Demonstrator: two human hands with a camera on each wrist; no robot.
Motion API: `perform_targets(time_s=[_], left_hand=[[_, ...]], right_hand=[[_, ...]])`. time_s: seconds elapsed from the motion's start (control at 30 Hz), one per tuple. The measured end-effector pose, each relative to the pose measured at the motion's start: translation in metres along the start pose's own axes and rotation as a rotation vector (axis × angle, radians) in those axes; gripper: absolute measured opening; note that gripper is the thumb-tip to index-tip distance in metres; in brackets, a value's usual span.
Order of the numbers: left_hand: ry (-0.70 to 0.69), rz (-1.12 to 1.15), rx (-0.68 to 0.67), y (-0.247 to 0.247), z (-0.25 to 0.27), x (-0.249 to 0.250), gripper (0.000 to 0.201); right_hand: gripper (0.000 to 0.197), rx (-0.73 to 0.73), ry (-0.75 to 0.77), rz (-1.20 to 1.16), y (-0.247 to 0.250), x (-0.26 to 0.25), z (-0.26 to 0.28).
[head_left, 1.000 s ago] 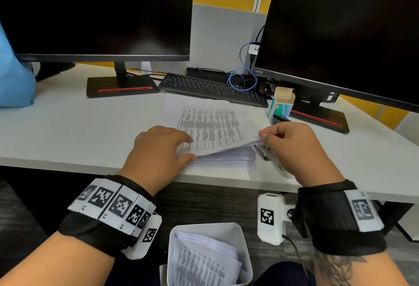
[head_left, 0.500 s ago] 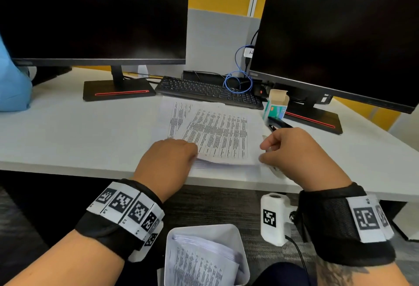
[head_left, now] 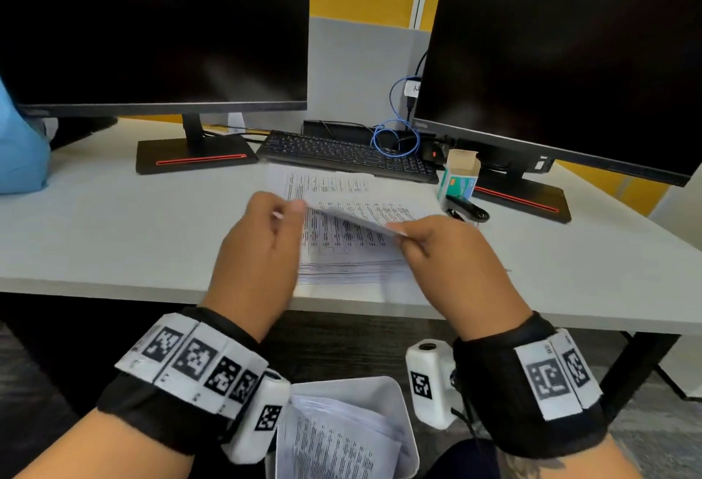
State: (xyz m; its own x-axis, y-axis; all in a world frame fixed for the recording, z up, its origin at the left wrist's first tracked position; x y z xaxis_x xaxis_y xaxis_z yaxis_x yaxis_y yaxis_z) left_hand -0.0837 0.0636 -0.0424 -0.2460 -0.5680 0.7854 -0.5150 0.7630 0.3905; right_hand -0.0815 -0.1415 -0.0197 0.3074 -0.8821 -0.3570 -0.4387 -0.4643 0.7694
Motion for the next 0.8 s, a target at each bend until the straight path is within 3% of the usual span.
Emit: perform_targets(time_s=[0.07,0.1,0.13,0.2,0.27,0.4,0.5,0.63,0.73,0.8], left_hand=[[0.474,0.282,-0.137,-0.013,0.000,-0.029,0.058],[0.660,0.459,-0.240,-0.023,0.006,-0.035,0.064],[0.790,0.620,-0.339,-0.032,0.014,-0.036,0.065],[0.900,0.845,-0.454,-0.042,0.024,-0.031,0.046],[0.882,0.848,-0.452,-0.045,0.024,-0.036,0.032],[0.697,0.760,-0.444,-0.040,0.016,-0.035,0.037],[0.639,0.888,-0.550,-0.035,0.020,-0.027,0.049],[0.530,0.952,-0.630,-0.034,0.026,-0.028,0.061],[0.429,0.883,-0.692,-0.038,0.030,-0.027,0.049],[0.384,0.809,-0.698,-0.037,0.030,-0.027,0.047]], right_hand=[[0.023,-0.026,0.008,-0.070,0.010,-0.002,0.003],[0.020,-0.139,0.001,-0.101,0.010,-0.005,0.007],[0.017,-0.288,-0.004,-0.131,0.008,-0.008,0.013],[0.016,-0.560,-0.015,-0.194,0.002,-0.015,0.028],[0.025,-0.629,-0.042,-0.231,-0.001,-0.014,0.034],[0.041,-0.317,-0.155,-0.092,0.003,0.009,0.016],[0.053,-0.235,-0.314,-0.038,0.005,0.034,0.009],[0.073,-0.207,-0.479,-0.210,-0.004,0.057,0.011],[0.098,-0.101,-0.626,-0.441,-0.013,0.072,0.013],[0.091,-0.029,-0.704,-0.631,-0.017,0.080,0.014]])
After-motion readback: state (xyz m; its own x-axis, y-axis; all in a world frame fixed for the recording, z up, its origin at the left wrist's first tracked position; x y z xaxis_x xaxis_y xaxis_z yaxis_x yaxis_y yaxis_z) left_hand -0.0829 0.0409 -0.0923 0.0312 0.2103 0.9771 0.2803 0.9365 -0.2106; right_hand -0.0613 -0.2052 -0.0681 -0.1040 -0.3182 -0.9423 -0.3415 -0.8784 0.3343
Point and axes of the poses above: each hand's wrist, its own z-axis away from the middle knuckle, its own y-axis out of the back of the hand, x = y × z, the point moved 6 cm from there along -z, towards the middle knuckle, and after that the axes turned 9 degrees about x, right-handed, at the moved point
